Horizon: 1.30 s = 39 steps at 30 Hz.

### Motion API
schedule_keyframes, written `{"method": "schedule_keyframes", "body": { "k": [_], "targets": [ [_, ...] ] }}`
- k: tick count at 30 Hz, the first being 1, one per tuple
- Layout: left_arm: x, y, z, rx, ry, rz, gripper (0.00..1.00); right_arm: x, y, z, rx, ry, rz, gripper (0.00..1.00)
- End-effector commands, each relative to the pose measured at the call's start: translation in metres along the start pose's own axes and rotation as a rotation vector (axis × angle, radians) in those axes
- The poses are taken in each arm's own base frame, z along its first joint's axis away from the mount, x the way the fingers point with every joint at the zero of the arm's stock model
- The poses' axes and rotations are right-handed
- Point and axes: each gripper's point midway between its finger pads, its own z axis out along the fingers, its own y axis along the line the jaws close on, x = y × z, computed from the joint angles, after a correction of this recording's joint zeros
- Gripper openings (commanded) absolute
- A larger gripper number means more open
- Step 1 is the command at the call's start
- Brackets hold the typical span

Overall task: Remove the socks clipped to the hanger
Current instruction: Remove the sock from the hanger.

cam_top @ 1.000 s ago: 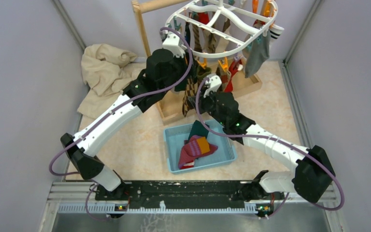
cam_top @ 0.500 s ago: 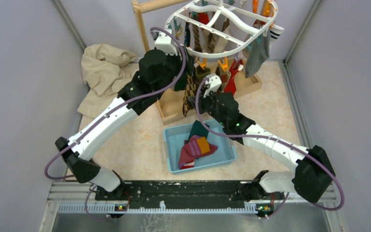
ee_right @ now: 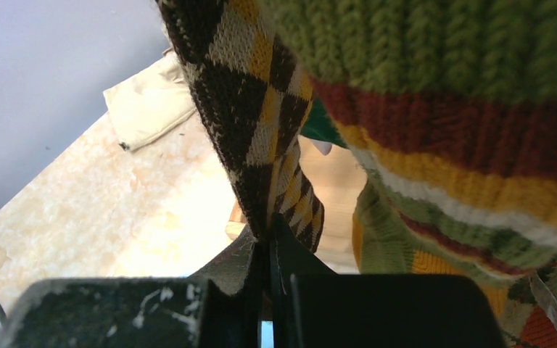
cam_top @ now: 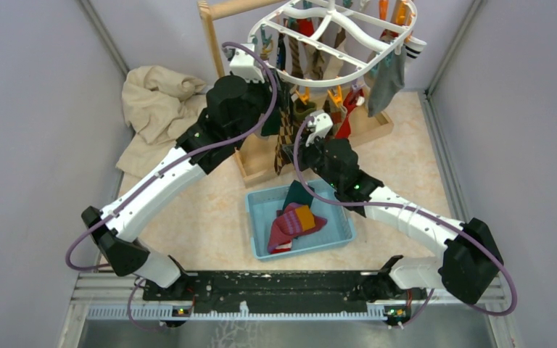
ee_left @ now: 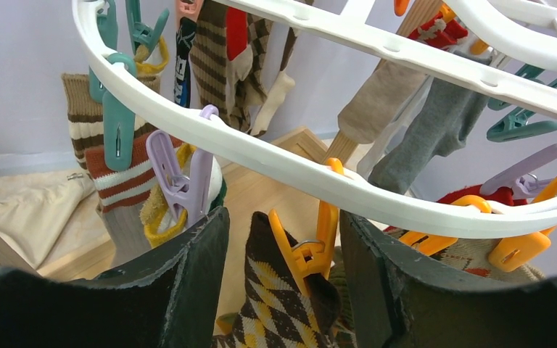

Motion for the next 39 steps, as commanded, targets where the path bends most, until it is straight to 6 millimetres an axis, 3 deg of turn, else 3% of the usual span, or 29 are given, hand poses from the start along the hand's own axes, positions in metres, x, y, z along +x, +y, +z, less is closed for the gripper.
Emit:
{"method": "schedule_keyframes", "body": {
  "k": [1, 7, 14, 25, 39],
  "targets": [
    [-0.006, -0.003, 0.004, 0.007, -0.027, -0.014, 0.63, -0.020, 0.009, 0.004, -0.026, -0.053, -0.006, 0.00],
    [0.001, -0.009, 0.010, 0.030, -0.005, -0.021, 0.59, -0.019, 0.008, 0.003, -0.025, -0.054, -0.004, 0.00],
    [0.006, -0.010, 0.012, 0.030, 0.008, -0.023, 0.63, -0.019, 0.008, 0.002, -0.026, -0.055, -0.003, 0.00],
    [-0.011, -0.011, 0.012, 0.030, -0.053, -0.038, 0.64, -0.017, 0.008, 0.002, -0.027, -0.054, 0.000, 0.00],
    [-0.017, -0.016, 0.011, 0.052, -0.066, -0.037, 0.39, -0.019, 0.009, 0.001, -0.029, -0.049, -0.008, 0.00]
  ]
}}
